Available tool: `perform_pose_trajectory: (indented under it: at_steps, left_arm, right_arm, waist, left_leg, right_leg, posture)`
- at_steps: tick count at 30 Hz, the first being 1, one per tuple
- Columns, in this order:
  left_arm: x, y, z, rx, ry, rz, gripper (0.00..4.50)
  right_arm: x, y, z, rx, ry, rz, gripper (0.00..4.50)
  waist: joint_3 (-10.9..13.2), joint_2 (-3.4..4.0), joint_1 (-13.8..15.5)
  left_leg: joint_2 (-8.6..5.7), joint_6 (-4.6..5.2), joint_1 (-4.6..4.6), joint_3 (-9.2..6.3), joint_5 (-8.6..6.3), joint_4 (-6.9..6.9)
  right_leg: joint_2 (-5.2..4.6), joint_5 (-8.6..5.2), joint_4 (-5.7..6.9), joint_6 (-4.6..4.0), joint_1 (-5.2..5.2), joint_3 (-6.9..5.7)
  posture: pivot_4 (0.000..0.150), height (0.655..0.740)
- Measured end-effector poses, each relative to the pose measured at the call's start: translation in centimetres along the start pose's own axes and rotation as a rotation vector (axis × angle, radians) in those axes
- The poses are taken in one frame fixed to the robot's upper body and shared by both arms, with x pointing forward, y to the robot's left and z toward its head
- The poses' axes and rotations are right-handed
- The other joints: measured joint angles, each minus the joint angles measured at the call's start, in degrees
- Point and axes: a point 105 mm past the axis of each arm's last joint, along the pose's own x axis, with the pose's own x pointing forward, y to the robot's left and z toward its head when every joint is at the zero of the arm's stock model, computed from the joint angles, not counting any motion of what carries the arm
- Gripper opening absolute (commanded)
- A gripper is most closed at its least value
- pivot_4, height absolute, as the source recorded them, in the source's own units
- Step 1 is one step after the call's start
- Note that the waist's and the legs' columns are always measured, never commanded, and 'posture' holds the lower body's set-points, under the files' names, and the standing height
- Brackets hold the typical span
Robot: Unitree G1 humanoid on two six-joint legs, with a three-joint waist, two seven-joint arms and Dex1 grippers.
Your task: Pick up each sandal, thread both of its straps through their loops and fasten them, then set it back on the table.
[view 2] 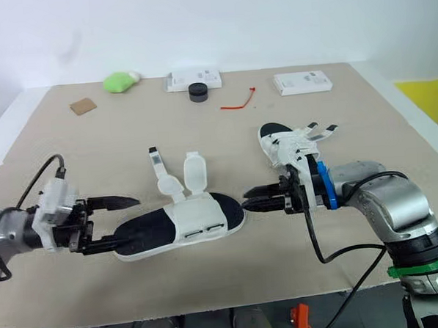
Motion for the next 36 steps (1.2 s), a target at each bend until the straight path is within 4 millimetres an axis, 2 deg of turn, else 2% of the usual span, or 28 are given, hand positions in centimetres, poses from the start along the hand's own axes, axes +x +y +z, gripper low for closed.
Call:
perform_pose_trajectory:
  at_steps: [4, 11, 15, 24, 32, 36]
  left_arm:
    - [-0.5, -1.1, -1.1, -0.011, 0.033, -0.048, 3.56]
    - [-0.8, -1.1, -1.4, 0.016, 0.037, -0.029, 3.56]
    - [-0.8, -1.5, -2.4, 0.026, 0.053, -0.013, 3.56]
    - [0.1, -1.5, -3.0, 0.021, 0.035, 0.008, 3.56]
    - [0.4, -1.3, -2.9, 0.035, 0.036, 0.013, 3.56]
    - [0.7, -1.3, -3.0, 0.045, 0.036, 0.001, 3.56]
  right_arm:
    - [1.0, -0.8, -0.4, -0.014, 0.019, 0.027, 0.02]
    - [3.4, -2.0, -0.1, -0.053, 0.056, 0.072, 0.02]
    - [4.5, -1.6, -0.7, -0.062, 0.098, 0.135, 0.02]
    - [6.8, -0.8, -0.9, -0.098, 0.124, 0.213, 0.02]
    - [7.4, -0.1, -0.4, -0.101, 0.121, 0.223, 0.02]
    - [7.6, -0.3, -1.0, -0.09, 0.126, 0.191, 0.02]
  waist:
    - [0.0, 0.01, -0.3]
    - [0.0, 0.01, -0.3]
    - [0.0, 0.01, -0.2]
    - [0.0, 0.02, -0.1]
    - [0.0, 0.01, -0.1]
    - [0.0, 0.01, 0.0]
  left_leg:
    - [0.05, -0.02, -0.01, -0.05, -0.02, -0.05]
    - [0.05, -0.02, 0.0, -0.04, -0.02, -0.03]
    - [0.06, -0.06, -0.01, -0.06, -0.04, -0.05]
    - [0.06, -0.06, 0.01, -0.06, -0.04, -0.03]
    - [0.1, -0.06, 0.01, -0.08, -0.04, -0.04]
    - [0.07, -0.06, 0.01, -0.07, -0.04, -0.02]
  right_leg:
    - [0.06, -0.04, 0.01, -0.09, -0.04, -0.05]
    - [0.06, 0.0, 0.02, -0.1, -0.03, -0.05]
    - [0.06, -0.06, 0.02, -0.14, -0.03, -0.07]
    - [0.07, -0.02, 0.05, -0.12, -0.01, -0.07]
    - [0.11, -0.03, 0.07, -0.14, -0.03, -0.07]
    - [0.08, -0.02, 0.07, -0.12, -0.01, -0.07]
  posture:
    - [0.15, 0.74]
    - [0.15, 0.74]
    - [0.15, 0.74]
    - [0.15, 0.74]
    - [0.15, 0.74]
    - [0.15, 0.74]
